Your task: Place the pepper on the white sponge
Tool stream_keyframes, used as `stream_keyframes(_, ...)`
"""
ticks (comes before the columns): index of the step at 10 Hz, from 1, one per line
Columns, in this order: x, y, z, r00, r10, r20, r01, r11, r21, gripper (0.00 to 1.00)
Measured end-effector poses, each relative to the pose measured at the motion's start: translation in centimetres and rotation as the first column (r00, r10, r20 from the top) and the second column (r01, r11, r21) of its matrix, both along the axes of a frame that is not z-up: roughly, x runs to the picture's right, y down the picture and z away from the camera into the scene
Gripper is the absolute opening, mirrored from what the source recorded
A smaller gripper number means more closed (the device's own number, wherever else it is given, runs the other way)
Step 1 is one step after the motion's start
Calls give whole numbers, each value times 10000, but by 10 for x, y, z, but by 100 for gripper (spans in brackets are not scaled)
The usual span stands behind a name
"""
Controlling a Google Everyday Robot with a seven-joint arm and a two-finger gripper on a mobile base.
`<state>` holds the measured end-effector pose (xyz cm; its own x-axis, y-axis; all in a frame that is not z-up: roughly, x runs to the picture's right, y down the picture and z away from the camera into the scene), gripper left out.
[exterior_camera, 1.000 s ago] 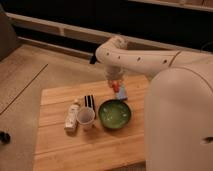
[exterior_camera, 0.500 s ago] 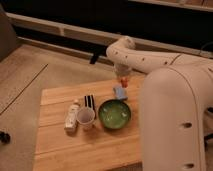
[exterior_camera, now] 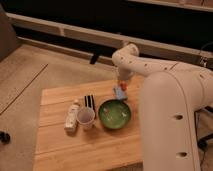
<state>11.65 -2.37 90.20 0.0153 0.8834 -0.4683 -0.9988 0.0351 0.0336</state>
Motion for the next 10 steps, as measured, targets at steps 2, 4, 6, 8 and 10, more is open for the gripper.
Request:
stream_keyframes(2,-6,8,14,9992,-195,339,199,9997,-141,0)
stream_keyframes(4,-11,12,28,9968,-494,633,513,9983,-277,0)
stream_keyframes(6,-11,21,41,9943,-665,835,707,9964,-475,0)
stream_keyframes(8,-7,26,50,9942,-600,890,653,9962,-574,2)
stream_keyframes(10,-4,29,57,9938,-481,1004,554,9959,-713,22)
